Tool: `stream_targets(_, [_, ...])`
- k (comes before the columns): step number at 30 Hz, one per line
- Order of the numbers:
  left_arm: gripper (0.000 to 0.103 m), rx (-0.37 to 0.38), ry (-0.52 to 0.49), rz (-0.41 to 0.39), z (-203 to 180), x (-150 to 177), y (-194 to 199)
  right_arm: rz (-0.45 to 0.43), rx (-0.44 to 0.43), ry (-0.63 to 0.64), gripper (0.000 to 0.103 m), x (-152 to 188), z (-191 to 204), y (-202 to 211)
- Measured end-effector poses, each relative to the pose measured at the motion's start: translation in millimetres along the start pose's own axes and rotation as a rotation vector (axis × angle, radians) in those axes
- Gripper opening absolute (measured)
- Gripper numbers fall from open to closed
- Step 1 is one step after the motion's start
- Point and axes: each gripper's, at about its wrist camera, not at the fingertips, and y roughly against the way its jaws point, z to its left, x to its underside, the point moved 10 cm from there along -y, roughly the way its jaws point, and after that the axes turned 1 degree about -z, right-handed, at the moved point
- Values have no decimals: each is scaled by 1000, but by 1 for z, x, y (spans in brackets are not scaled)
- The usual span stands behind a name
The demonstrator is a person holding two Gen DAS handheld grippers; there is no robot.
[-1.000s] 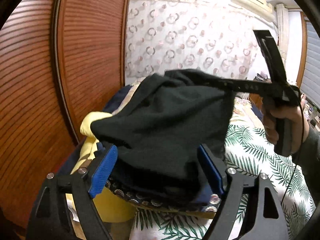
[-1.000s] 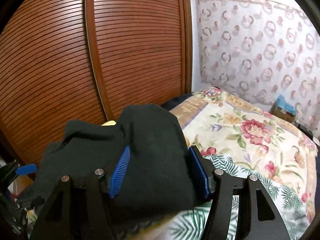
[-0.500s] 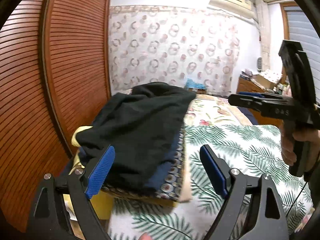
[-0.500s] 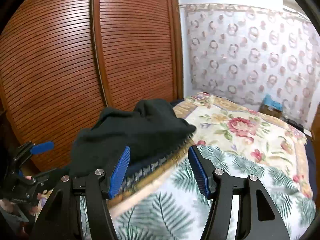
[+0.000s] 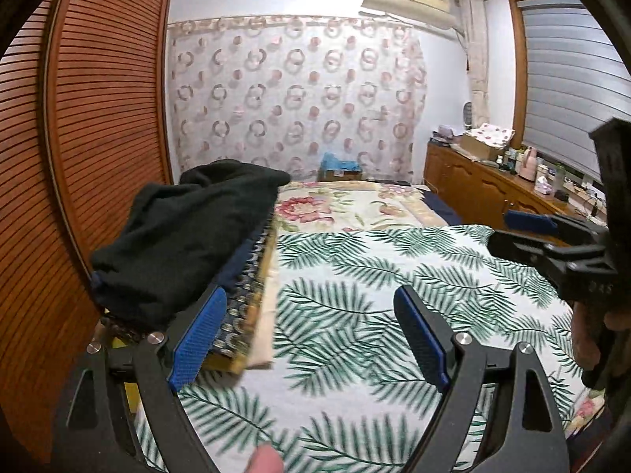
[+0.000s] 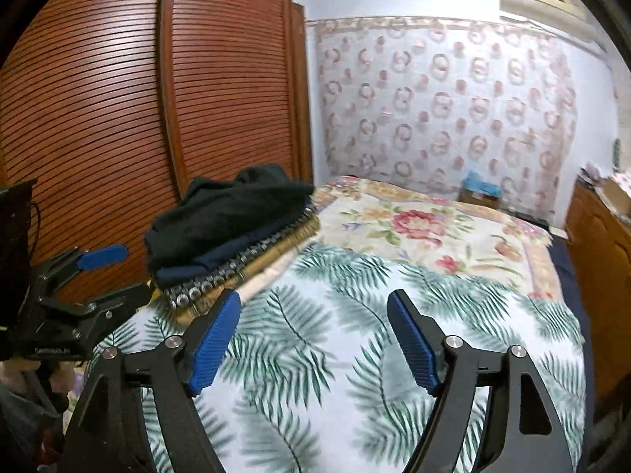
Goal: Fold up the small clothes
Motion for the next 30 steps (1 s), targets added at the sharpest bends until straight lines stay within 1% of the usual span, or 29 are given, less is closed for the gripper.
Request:
stream_targets(5, [87, 18, 2, -9, -19, -2, 13, -28, 85, -40, 81, 13, -6, 54])
stream_targets(7, [87, 23, 5, -23, -24, -7, 21, -56, 132, -67, 81, 12, -12, 78])
stream_targets(9, [87, 31, 3, -36, -30, -12, 27, -85, 159, -92, 81, 7, -15, 101])
stream_targets(12, [87, 21, 3, -50, -35, -21, 33, -120, 198, -114, 81, 5, -23, 134])
stream_targets(17, [87, 31, 10, -65, -43, -28, 40, -154, 253, -126, 81, 3, -24, 172])
stream_targets(19, [87, 34, 10, -73, -45, -31, 43, -162, 264, -127, 81, 4, -23, 184])
stream_targets(22, [87, 37, 7, -81, -48, -32, 46, -167, 274, -127, 81, 7, -22, 189])
stream_targets(30, [87, 40, 7, -83, -52, -34, 47, -164, 275, -130, 81, 11, -18, 185])
